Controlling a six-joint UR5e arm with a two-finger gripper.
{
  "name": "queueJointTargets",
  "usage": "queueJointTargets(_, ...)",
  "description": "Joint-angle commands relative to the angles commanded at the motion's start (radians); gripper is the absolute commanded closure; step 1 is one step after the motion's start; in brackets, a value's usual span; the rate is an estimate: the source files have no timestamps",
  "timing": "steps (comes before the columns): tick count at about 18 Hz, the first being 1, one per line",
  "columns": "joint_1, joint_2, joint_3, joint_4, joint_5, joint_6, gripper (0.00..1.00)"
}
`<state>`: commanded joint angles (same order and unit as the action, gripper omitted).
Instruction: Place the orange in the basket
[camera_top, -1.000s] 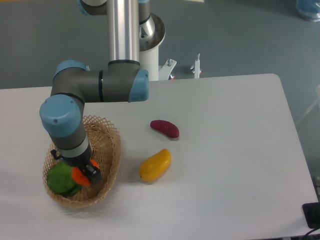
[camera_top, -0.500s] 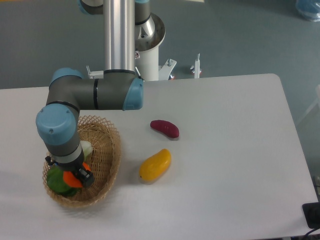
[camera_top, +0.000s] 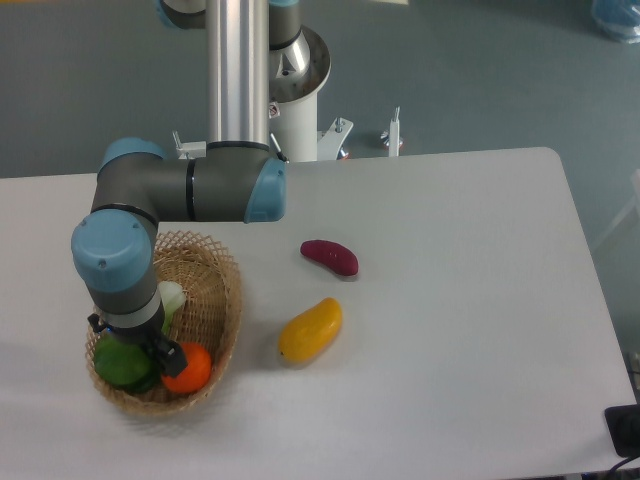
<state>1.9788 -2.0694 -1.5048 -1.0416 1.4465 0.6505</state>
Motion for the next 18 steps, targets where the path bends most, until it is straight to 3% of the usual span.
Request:
queueJointTargets(5, 0.118, 0.041, 0.0, 0.011, 0.011, 0.011, 0.0)
queueJointTargets(10, 0.268, 0.045, -0.003, 0.034, 0.012, 0.023, 0.0)
queueJointTargets(18, 0.469, 0.038, 0.005, 0.061, 0.075, 0.21, 0.0)
